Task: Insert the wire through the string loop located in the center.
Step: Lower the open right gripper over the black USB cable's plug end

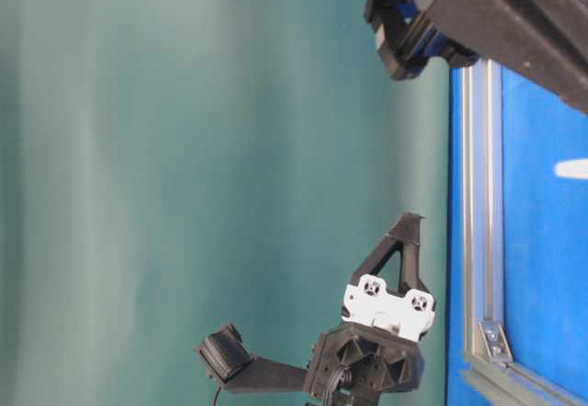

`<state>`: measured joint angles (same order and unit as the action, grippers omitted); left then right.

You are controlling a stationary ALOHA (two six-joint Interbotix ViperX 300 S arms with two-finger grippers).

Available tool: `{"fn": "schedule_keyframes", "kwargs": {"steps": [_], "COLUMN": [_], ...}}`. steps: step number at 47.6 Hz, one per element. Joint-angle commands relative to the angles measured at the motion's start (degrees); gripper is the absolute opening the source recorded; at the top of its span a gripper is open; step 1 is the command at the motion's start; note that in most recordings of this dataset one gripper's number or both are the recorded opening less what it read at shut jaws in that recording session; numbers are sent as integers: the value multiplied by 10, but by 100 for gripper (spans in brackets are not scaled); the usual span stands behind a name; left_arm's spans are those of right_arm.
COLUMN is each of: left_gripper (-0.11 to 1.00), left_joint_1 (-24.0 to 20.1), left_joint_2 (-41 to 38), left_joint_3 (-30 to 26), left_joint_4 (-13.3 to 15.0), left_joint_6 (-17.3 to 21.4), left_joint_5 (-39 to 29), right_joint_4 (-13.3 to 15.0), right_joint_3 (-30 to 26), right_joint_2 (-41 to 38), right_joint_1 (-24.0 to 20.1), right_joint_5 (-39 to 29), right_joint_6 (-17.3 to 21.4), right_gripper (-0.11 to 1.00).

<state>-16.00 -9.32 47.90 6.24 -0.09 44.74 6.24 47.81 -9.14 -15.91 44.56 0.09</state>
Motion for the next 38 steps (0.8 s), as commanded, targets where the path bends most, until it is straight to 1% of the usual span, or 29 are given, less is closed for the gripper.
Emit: {"fn": "schedule_keyframes", "kwargs": {"steps": [1, 6, 12, 30, 34, 38], "left_gripper": [0, 0, 0, 0, 0, 0], "left_joint_1": [4, 4, 3, 3, 4, 3], "left_joint_2": [30, 30, 30, 30, 30, 30], "left_joint_3": [-4, -4, -4, -4, -4, -4], "left_joint_4": [-12, -13, -13, -13, -13, -13], "left_joint_6": [-1, -1, 1, 2, 2, 3], "left_joint_5": [-12, -17, -17, -18, -18, -18], "right_joint_4": [2, 4, 4, 4, 4, 4], "right_joint_3": [-11, -12, -17, -18, -19, -20], "right_joint_2": [24, 27, 28, 28, 28, 28], "right_joint_1": [2, 1, 0, -6, -9, -14], "right_joint_5": [0, -24, -37, -42, -49, -55], "right_joint_6": [-7, -7, -5, 4, 5, 5], "right_gripper": [0, -5, -5, -4, 3, 20]}}
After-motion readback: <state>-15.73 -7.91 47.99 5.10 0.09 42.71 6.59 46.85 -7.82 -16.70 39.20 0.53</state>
